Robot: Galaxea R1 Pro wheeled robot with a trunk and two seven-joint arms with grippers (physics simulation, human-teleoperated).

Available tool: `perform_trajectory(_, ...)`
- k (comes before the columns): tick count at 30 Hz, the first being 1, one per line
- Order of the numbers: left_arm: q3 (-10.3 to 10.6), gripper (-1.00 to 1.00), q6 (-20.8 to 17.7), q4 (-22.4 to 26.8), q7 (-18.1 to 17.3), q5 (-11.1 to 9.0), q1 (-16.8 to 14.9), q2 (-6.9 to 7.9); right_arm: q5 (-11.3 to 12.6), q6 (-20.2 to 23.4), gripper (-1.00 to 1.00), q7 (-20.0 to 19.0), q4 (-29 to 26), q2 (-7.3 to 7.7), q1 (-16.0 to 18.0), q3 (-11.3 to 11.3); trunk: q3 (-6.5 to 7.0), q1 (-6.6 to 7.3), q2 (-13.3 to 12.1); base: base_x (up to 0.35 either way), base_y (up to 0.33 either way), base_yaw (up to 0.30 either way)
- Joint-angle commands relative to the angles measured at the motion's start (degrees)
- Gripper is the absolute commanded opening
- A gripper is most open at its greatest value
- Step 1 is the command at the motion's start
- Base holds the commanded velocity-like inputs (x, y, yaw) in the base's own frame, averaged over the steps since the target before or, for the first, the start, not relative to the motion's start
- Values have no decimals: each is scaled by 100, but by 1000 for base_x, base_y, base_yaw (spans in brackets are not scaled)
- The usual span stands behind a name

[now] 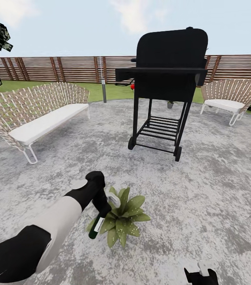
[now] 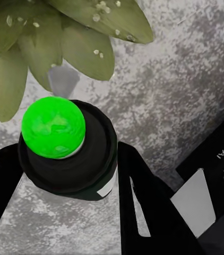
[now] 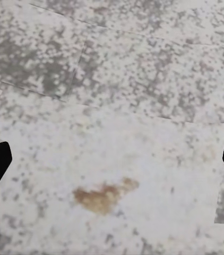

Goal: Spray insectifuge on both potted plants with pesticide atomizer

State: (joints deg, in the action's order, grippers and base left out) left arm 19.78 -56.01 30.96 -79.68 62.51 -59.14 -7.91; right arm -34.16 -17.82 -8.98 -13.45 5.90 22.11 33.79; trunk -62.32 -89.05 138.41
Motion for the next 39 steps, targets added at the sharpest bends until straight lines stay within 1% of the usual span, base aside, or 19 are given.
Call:
perform_trajectory(1,11,-100,-57,20,-56,56,-25,-16,-20,-20,100,-42,1,-1,4,49,-5,1,2,14,0,0)
perform_trajectory(3,17,-100,-59,-20,-61,46,-115,-11,-20,-20,100,-42,1,-1,4,49,-5,1,2,86,3,0)
perform_trajectory(7,18,-100,-59,-45,-65,42,-102,22,-20,-20,100,-42,1,-1,4,49,-5,1,2,218,101,0)
perform_trajectory(11,17,-100,-56,-46,-64,42,-84,26,-20,-20,100,-42,1,-2,4,49,-5,1,2,70,37,0)
perform_trajectory(14,18,-100,-47,-46,-65,42,-83,19,-20,-20,100,-42,1,-1,4,49,-5,1,2,8,4,0)
perform_trajectory(16,16,-100,-47,-36,-65,37,-122,-11,-20,-20,100,-42,1,-1,4,49,-5,1,2,2,1,0)
perform_trajectory(17,16,-100,-58,14,-106,31,-174,-53,-20,-20,100,-42,1,-3,4,49,-5,1,2,0,0,0)
perform_trajectory(19,17,-100,-49,20,-372,45,-319,-100,-20,-20,100,-42,1,-2,4,49,-5,1,2,0,0,0)
perform_trajectory(21,27,-100,-39,5,-596,60,-364,-81,-20,-20,100,-42,1,-2,4,49,-5,1,2,0,0,0)
perform_trajectory(24,27,-100,-19,-8,-701,74,-356,-28,-20,-20,100,-42,1,-5,4,49,-5,1,2,0,0,0)
perform_trajectory(26,29,-100,-12,-13,-706,142,-337,29,-20,-20,100,-42,1,-8,4,49,-5,1,2,0,0,0)
perform_trajectory(27,27,-100,-9,-17,-711,243,-327,58,-20,-20,100,-42,1,-9,4,49,-5,1,2,-9,0,0)
perform_trajectory(28,31,-100,-8,-18,-713,329,-318,68,-20,-20,100,-42,1,-8,4,49,-5,1,2,-111,0,0)
perform_trajectory(30,44,-100,-7,-19,-709,402,-307,75,-20,-20,100,-42,1,-9,4,49,-5,1,2,-226,0,0)
perform_trajectory(34,50,-100,-7,-33,-682,435,-301,74,-20,-20,100,-42,1,-8,4,49,-5,1,2,-240,0,0)
perform_trajectory(39,38,-100,-7,-40,-673,440,-293,74,-20,-20,100,-42,1,-8,4,49,-5,1,2,-26,0,0)
